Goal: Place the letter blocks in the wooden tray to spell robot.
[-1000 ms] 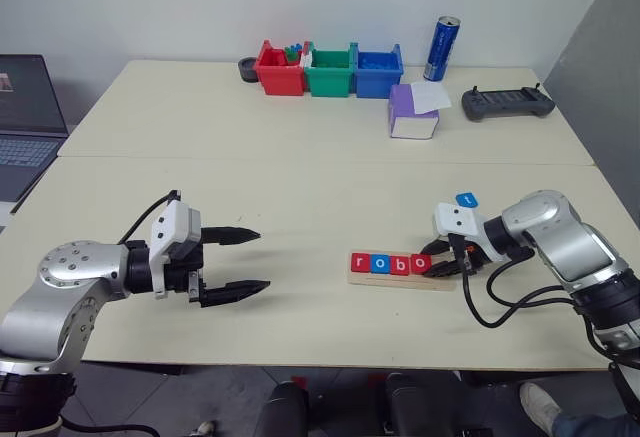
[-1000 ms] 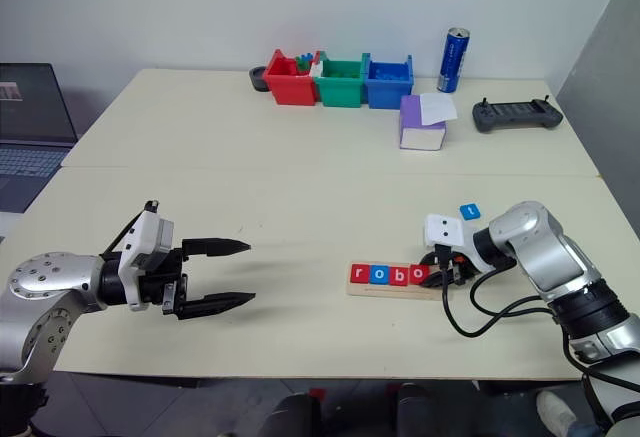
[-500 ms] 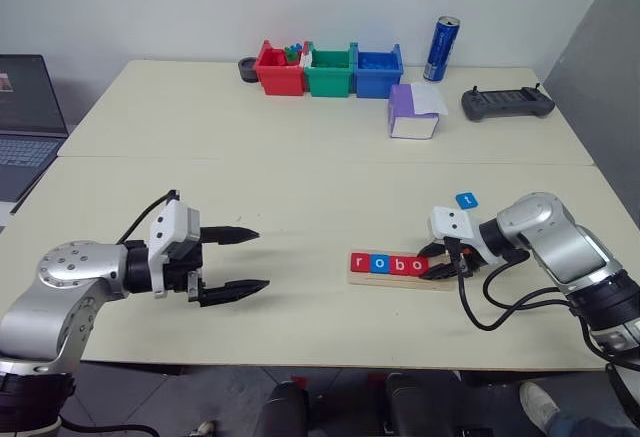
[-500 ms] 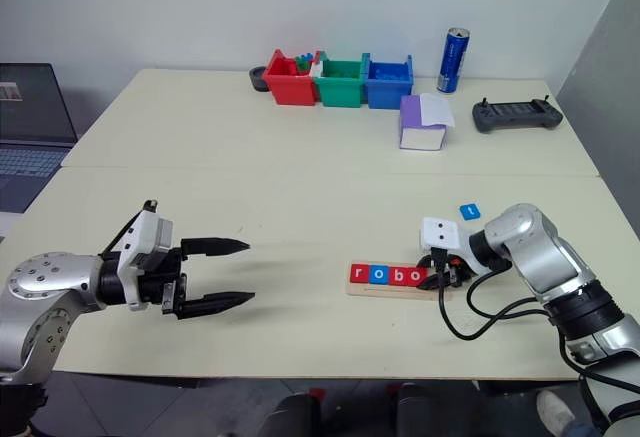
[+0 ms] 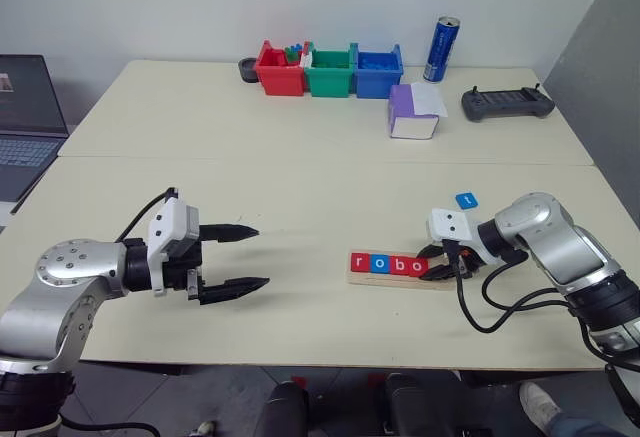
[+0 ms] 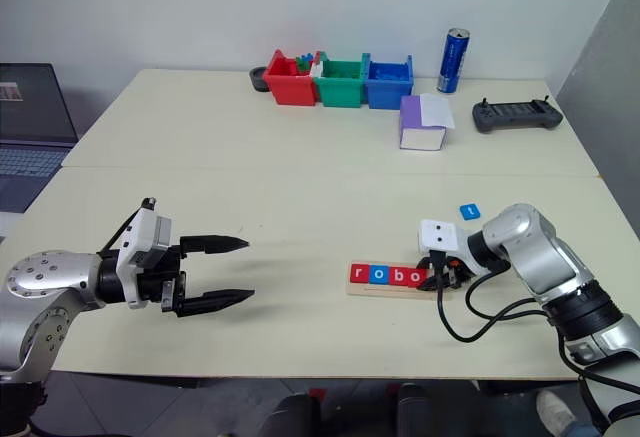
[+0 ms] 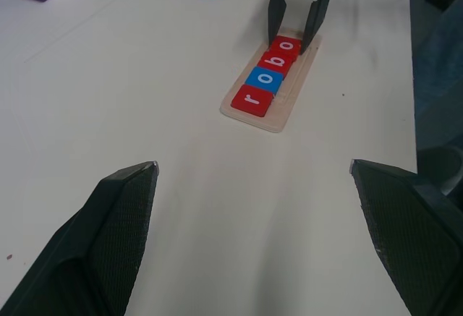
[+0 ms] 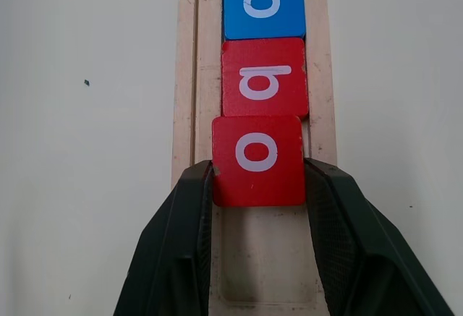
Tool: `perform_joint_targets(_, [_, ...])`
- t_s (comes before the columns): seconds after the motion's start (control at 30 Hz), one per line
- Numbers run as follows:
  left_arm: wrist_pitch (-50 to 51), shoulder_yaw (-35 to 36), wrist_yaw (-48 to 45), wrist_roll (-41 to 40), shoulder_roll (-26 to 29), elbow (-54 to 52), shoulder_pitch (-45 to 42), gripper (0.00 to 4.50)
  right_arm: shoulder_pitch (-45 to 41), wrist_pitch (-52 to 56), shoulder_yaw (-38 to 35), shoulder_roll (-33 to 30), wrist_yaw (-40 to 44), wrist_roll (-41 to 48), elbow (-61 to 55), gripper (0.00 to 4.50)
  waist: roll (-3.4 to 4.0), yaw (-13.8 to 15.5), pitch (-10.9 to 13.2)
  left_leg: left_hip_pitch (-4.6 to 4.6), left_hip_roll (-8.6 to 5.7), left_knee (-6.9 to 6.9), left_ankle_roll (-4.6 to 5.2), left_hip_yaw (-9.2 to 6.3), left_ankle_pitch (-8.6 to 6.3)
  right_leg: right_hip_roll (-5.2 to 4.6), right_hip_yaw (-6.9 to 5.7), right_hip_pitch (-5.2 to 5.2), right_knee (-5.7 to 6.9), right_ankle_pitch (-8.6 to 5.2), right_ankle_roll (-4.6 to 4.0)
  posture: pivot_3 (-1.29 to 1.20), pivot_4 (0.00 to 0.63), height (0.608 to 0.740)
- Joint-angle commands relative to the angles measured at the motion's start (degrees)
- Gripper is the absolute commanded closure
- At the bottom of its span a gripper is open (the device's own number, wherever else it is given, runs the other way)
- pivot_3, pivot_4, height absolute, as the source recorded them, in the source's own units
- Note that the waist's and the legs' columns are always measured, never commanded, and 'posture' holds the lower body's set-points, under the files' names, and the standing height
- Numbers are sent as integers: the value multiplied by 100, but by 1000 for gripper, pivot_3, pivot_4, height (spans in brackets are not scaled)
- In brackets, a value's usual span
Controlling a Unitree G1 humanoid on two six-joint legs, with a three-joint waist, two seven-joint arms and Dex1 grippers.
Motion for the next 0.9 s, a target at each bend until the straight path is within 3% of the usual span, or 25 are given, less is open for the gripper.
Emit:
perform_joint_targets(0.03, [-42, 102, -5, -68, 61, -104, -61, 0, -55, 133, -50, -61, 11, -5, -153, 1701, 0, -1, 0, 0, 0, 0, 0, 0, 0, 0, 0, 0, 0, 0, 0, 0, 150, 740])
perform_joint_targets(0.2, [-30, 90, -20, -63, 62, -82, -64, 0, -72, 249, -190, -25, -115, 60, -239, 13, 0, -1, 0, 0, 0, 0, 0, 0, 0, 0, -1, 0, 1, 0, 0, 0, 150, 740])
perform_joint_targets(0.73, [-41, 38, -43, -43, 43, -20, -142, 0, -5, 348, -748, -587, 173, 682, -685, 13, 1, 0, 0, -1, 0, -1, 0, 0, 0, 0, -1, -1, -1, 0, 0, 0, 150, 740])
perform_joint_targets(0.83, [-42, 24, -41, -41, 27, -20, -163, 0, 123, 423, -668, -523, 150, 755, -721, 556, 0, -1, 0, -1, 0, -1, 0, 0, 0, 0, 0, -1, -1, 0, 0, 0, 150, 740])
perform_joint_targets(0.9, [-34, 14, -40, -40, 25, -14, -186, 0, 160, 434, -637, -471, 129, 774, -735, 1199, 1, -1, 1, -2, 0, -1, 0, 0, 0, 0, 0, -1, -1, 0, 0, 0, 150, 740])
